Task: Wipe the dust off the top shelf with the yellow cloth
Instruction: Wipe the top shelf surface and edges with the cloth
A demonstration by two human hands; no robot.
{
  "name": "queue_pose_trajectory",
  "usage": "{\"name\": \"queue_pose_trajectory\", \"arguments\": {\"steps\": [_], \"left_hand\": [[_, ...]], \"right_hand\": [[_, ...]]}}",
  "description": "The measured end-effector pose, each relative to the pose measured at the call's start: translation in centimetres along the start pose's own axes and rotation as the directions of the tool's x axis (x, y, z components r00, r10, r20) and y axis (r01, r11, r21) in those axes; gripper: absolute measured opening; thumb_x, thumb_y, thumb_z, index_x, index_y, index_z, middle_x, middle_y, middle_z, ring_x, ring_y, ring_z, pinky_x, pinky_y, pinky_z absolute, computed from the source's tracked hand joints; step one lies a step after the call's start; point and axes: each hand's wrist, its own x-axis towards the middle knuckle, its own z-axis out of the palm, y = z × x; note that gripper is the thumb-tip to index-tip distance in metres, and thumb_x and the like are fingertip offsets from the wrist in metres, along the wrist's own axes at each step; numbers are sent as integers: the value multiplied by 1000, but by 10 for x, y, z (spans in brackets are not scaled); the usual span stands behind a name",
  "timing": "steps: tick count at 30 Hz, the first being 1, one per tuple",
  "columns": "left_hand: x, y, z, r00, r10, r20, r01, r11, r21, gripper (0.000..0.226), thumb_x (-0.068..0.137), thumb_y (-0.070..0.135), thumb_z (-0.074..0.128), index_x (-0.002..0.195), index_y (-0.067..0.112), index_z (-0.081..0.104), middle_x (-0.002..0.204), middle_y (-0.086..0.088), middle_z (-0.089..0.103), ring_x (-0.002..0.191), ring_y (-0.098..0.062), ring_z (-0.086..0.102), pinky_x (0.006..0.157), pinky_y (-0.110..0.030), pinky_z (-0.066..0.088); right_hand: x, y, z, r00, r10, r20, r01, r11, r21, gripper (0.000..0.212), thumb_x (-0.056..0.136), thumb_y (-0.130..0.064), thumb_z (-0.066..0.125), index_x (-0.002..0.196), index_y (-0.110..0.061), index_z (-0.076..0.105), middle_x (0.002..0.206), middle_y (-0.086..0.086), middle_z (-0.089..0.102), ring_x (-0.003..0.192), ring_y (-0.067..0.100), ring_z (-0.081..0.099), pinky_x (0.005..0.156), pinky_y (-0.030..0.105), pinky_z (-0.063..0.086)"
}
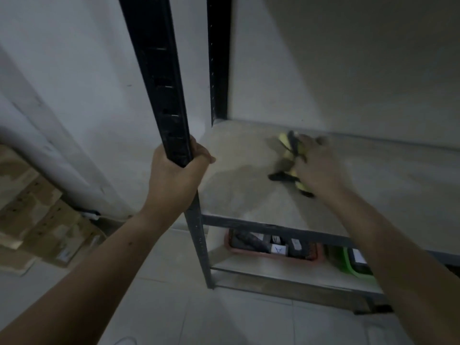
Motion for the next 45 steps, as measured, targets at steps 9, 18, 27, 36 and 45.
{"name": "queue_pose_trajectory", "arguments": {"steps": [9, 18, 27, 36, 45], "left_hand": [[-1, 4, -1, 999, 27, -18, -26, 999, 27, 9, 68, 34, 60, 61, 31, 55, 71, -26, 52, 78, -51, 63, 73, -49, 55], [-1, -2, -1, 999, -37, 12, 36, 998, 50, 35, 67, 35, 58, 72, 3, 46, 76, -38, 52, 76, -53, 60, 65, -37, 48], [0, -2, 0, 1000, -2, 2, 2, 997, 72, 28, 66, 30, 56, 69, 4, 44, 73, -39, 52, 71, -53, 56, 57, -50, 44], [1, -4, -2, 1000, -10, 28, 9, 998, 62, 34, 70, 28, 57, 73, -1, 39, 71, -40, 49, 70, -55, 54, 64, -39, 44], [1, -2, -2, 1000, -3, 0, 3, 998, 70, 33, 73, 27, 58, 73, -1, 40, 71, -38, 48, 69, -55, 55, 56, -53, 42]], "right_hand": [[-89, -91, 46, 985, -134, 107, 150, 977, -152, 34, 89, -21, 44, 122, -13, 52, 119, 11, 49, 97, 27, 53, 84, 35, 47], [-69, -67, -4, 980, -157, 118, 144, 983, 115, 35, 95, -16, 43, 130, -18, 50, 125, 6, 49, 109, 29, 54, 84, 31, 38], [-68, -112, 66, 884, -414, 218, 373, 905, 206, 42, 87, -16, 51, 128, -24, 54, 128, 4, 49, 112, 25, 51, 90, 29, 45], [-23, -37, -13, 973, -196, 118, 170, 964, 205, 42, 86, -12, 52, 126, -20, 58, 124, 11, 54, 112, 28, 53, 85, 22, 36], [70, -11, 39, 987, 152, -60, -151, 988, 24, 60, 80, -39, 29, 124, -6, 53, 124, 27, 55, 116, 41, 50, 99, 42, 37]]}}
